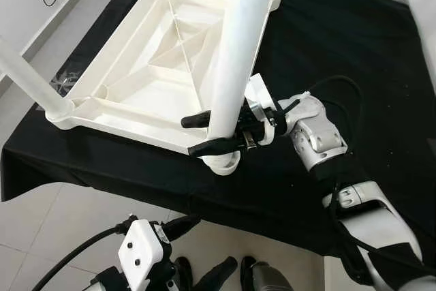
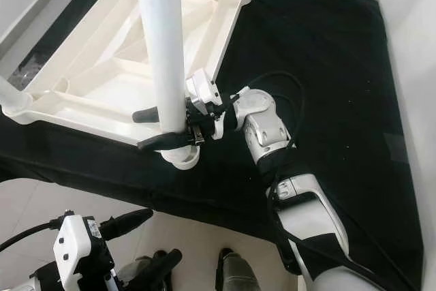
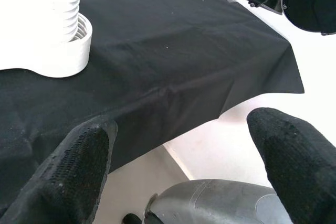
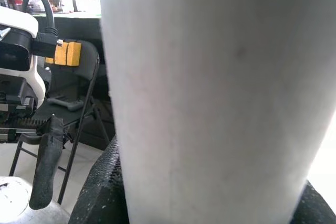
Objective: Building children table
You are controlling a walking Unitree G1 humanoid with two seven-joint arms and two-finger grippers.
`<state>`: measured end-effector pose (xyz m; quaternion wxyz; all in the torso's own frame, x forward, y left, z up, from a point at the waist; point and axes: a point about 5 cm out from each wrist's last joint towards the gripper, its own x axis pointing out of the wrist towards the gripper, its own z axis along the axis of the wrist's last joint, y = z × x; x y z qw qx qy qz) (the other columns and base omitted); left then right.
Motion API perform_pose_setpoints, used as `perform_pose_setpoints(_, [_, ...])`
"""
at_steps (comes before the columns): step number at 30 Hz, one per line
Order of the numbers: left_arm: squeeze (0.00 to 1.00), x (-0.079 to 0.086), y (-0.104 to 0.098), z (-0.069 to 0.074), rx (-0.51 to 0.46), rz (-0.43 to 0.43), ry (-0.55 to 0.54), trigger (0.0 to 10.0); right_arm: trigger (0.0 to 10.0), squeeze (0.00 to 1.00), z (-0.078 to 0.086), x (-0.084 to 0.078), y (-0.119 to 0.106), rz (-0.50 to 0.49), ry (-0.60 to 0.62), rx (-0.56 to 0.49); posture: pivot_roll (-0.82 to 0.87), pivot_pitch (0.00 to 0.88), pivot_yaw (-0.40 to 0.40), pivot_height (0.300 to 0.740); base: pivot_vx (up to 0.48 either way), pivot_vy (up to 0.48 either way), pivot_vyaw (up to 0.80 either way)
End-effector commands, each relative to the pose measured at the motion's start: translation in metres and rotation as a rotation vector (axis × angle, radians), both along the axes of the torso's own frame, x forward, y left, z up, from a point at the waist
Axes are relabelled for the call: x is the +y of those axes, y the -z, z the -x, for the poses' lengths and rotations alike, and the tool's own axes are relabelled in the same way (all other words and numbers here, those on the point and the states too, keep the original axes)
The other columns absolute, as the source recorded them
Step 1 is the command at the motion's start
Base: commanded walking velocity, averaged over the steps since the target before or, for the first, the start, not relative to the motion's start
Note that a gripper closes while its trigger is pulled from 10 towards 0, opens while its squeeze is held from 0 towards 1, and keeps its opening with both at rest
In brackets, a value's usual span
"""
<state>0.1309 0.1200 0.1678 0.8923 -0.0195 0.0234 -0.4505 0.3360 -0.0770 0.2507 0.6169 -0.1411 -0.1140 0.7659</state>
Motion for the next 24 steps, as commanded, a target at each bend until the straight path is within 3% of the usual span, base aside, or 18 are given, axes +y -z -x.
perform_pose_setpoints(1, [0.00,-0.002,-0.001,0.004,0.011,0.004,0.013,10.0,10.0,0.00,-0.001,0.002,0.017,0.066,0.010,0.047,0.06,0.331,-0.001,0.740,0.000,0.000,0.00])
perform_pose_setpoints(14, [0.00,-0.003,-0.002,0.003,0.013,0.008,0.014,10.0,10.0,0.00,-0.004,-0.020,0.014,0.110,-0.009,0.093,0.05,0.335,0.000,0.740,0.000,0.000,0.00])
perform_pose_setpoints(24, [0.00,-0.003,-0.002,0.003,0.016,0.008,0.014,10.0,10.0,0.00,0.007,-0.011,0.021,0.125,-0.087,0.119,0.06,0.328,0.002,0.740,0.000,0.000,0.00])
